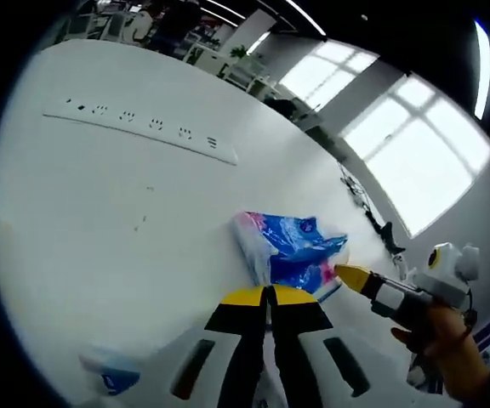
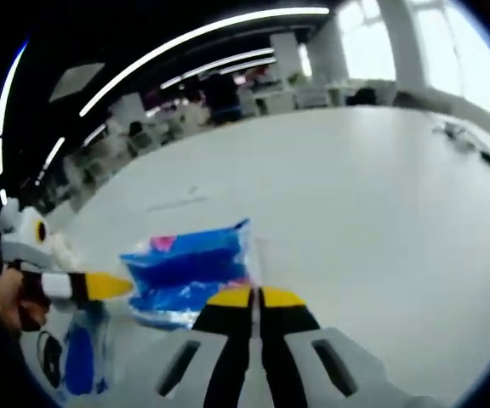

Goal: Arrange the tabletop items into an orderly group along one side of the table until the central work area is clear of visible clutter.

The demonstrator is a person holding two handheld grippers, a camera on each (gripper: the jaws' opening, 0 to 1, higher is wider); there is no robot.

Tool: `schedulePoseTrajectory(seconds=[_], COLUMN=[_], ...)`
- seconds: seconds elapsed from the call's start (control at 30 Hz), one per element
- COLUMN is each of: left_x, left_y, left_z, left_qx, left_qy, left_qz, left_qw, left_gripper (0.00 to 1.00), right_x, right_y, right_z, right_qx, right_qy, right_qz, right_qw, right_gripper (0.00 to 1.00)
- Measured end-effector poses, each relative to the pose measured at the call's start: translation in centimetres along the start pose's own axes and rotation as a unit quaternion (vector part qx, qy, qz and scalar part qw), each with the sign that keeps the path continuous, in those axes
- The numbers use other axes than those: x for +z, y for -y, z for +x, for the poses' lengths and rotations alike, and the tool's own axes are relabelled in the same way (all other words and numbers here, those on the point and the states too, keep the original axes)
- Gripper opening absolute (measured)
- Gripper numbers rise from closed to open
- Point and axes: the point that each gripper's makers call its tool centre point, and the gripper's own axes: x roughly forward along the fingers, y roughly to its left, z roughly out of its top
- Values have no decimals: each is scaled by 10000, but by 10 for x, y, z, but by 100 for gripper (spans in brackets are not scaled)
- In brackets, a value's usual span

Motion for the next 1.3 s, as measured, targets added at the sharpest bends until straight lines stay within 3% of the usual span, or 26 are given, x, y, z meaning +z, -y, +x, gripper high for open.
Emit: schedulePoseTrajectory(seconds=[0.23,0.57,0.77,1.17,1.3], left_x=[2,2,3,11,19], left_y=[-1,-1,-1,3,4], left_z=[2,4,5,-1,-5], left_qx=[27,2,3,-169,-150], left_qy=[45,53,82,137,221], left_qz=[86,-168,17,453,519], left_qw=[9999,9998,10000,9987,9983], left_gripper=[1,4,8,21,28], right_x=[-2,-2,-3,-2,6], right_y=[1,3,4,6,5], right_z=[5,6,5,2,-4], right_qx=[-16,-99,-139,-272,-346], right_qy=[31,48,16,15,118], right_qz=[5,92,-21,-172,-354], right_qw=[10000,9999,9999,9995,9987], right_gripper=[0,0,1,13,24])
